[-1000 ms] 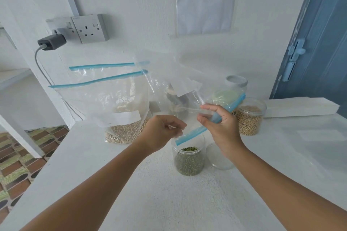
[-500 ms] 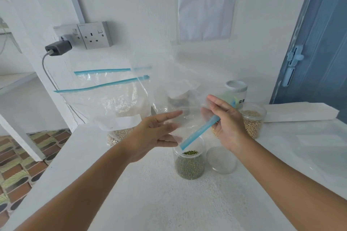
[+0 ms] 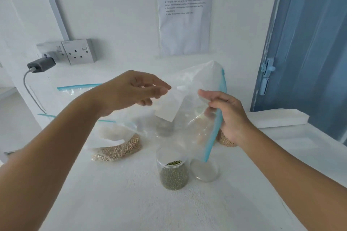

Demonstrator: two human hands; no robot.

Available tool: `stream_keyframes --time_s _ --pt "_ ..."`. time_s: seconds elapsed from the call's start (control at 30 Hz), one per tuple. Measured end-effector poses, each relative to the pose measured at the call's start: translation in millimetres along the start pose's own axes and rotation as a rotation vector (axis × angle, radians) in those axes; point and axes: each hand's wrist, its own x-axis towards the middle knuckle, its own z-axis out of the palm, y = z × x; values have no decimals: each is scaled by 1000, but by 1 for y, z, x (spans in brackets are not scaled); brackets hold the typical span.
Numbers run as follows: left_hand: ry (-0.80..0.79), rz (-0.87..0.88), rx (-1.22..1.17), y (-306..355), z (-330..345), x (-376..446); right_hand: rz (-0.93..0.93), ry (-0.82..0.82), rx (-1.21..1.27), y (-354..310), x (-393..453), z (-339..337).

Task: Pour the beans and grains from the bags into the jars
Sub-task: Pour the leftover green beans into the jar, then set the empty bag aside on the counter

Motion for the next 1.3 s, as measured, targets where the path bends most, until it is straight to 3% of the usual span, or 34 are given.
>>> stream_keyframes --time_s 0.13,0.27,0.37,0.57,0.67,0.77,0.9,1.07,1.3 --pt "-5 58 123 23 19 32 -36 -72 -66 -26 -4 -18" --pt "-158 79 -40 35 31 55 -41 -152 -162 -46 -6 -37" --pt "-251 36 -24 38 43 69 -25 -215 -278 -58 -5 -48" --pt "-272 -51 -156 24 49 70 -32 -222 -699 -66 9 -74" --pt "-322 -79 -193 17 59 65 -40 -223 -774 -54 11 -72" --pt "-255 -71 -252 9 69 62 -77 -216 -785 -43 10 -65" --pt "-34 -63 -504 -1 73 55 -174 -96 -807 -29 5 -69" --pt "125 -59 -743 2 73 47 -187 106 -572 -10 -13 -70" --pt "246 -70 -895 17 76 33 209 -112 71 -8 -18 -78"
